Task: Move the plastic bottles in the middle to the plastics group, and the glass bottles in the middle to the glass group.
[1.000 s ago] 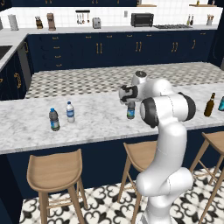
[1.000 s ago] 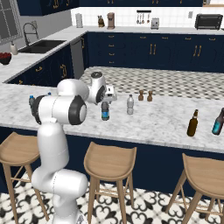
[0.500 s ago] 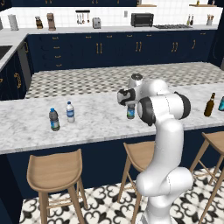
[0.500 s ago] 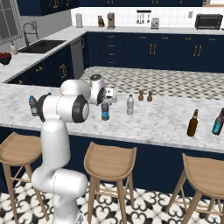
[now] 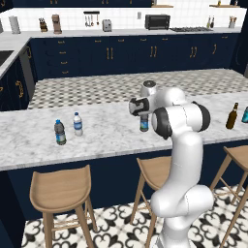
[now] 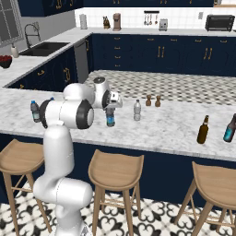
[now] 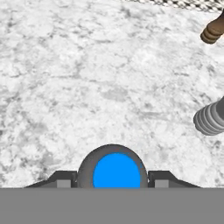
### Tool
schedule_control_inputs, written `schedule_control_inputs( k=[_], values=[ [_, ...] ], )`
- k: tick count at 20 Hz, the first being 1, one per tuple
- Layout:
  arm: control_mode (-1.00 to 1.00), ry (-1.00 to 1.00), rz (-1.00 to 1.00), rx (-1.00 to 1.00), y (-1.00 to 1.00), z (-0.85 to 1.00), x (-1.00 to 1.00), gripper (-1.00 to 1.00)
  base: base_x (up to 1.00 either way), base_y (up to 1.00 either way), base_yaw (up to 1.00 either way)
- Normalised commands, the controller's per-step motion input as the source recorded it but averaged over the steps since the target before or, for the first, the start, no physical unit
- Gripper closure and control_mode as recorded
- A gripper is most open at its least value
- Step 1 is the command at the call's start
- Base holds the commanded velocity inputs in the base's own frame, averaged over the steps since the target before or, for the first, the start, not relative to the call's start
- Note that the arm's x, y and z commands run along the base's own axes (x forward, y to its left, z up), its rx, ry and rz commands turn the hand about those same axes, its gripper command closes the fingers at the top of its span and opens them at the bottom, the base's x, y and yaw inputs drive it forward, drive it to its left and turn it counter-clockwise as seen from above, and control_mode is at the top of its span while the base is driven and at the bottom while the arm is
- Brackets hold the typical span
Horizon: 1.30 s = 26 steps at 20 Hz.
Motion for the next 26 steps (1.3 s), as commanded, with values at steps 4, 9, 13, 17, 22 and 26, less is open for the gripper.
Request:
schedule_control_inputs(
  k=[4,9,13,17,22,26],
  values=[
    [-1.0,-0.07,0.05,0.06,0.04,0.15,-0.23,1.0,0.0,0.0,0.0],
    [-1.0,-0.01,0.4,0.08,0.56,0.24,-0.04,1.0,0.0,0.0,0.0],
    [-1.0,0.0,0.5,0.01,0.96,0.3,-0.12,1.0,0.0,0.0,0.0],
    [-1.0,0.0,0.38,0.0,1.0,0.15,-0.01,1.0,0.0,0.0,0.0],
    [-1.0,0.0,0.21,-0.04,1.0,0.0,0.01,1.0,0.0,0.0,0.0],
    [-1.0,0.0,0.09,-0.07,0.89,0.0,0.02,1.0,0.0,0.0,0.0]
  ],
)
